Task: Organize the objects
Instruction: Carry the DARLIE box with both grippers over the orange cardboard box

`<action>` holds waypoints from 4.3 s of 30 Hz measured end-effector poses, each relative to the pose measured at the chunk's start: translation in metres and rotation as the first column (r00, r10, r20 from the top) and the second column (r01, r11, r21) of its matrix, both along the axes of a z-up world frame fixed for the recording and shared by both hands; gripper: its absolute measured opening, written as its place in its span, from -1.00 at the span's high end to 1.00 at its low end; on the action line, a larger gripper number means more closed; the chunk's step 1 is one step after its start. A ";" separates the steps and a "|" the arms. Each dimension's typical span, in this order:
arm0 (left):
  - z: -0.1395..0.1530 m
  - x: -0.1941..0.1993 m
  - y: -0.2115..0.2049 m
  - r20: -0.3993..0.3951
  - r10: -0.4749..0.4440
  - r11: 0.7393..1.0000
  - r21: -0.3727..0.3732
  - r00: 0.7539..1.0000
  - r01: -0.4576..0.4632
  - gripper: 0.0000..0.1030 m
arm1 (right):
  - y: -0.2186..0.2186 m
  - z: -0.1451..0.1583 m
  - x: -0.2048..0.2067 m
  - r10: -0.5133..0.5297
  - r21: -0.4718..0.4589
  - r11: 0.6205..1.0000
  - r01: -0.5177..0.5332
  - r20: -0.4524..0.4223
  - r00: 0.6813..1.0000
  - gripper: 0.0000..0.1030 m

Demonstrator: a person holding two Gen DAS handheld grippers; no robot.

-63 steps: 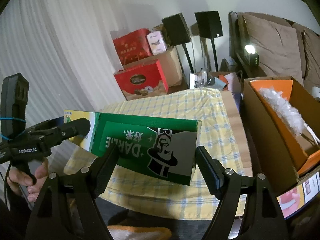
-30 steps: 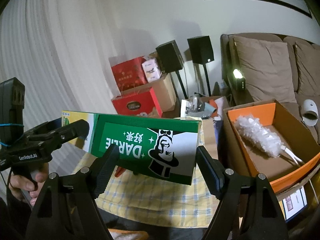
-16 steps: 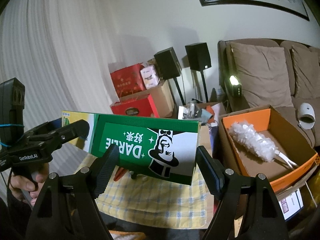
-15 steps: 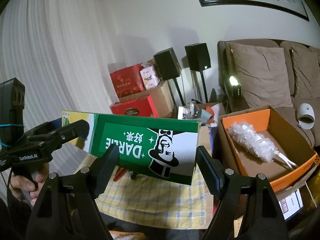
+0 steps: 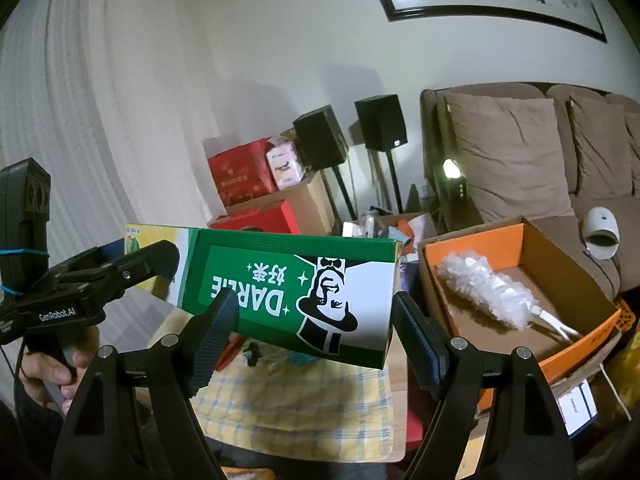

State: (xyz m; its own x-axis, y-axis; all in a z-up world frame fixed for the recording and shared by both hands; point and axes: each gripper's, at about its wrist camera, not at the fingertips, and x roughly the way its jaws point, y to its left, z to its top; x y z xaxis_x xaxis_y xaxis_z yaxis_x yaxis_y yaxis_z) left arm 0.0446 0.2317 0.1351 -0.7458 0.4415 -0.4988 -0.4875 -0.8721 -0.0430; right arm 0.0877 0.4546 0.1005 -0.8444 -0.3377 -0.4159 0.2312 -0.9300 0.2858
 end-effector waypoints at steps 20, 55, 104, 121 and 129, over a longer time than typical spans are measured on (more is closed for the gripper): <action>0.019 0.005 0.034 -0.063 -0.058 0.998 -0.016 0.996 0.057 -1.00 | 0.030 0.010 0.009 -0.057 -0.024 0.998 0.056 -0.041 0.998 -0.56; 0.032 0.014 0.067 -0.101 -0.089 0.995 -0.041 0.991 0.086 -1.00 | 0.058 0.017 0.016 -0.110 -0.062 0.992 0.106 -0.066 0.992 -0.57; 0.041 0.013 0.115 -0.096 -0.158 0.987 -0.029 0.983 0.156 -1.00 | 0.094 0.023 0.026 -0.204 -0.091 0.976 0.197 -0.078 0.976 -0.58; 0.041 0.010 0.130 -0.097 -0.173 0.985 -0.033 0.980 0.171 -1.00 | 0.109 0.020 0.029 -0.238 -0.110 0.967 0.229 -0.074 0.968 -0.58; 0.040 0.007 0.139 -0.093 -0.189 0.982 -0.044 0.978 0.186 -1.00 | 0.114 0.019 0.030 -0.254 -0.118 0.962 0.245 -0.069 0.965 -0.58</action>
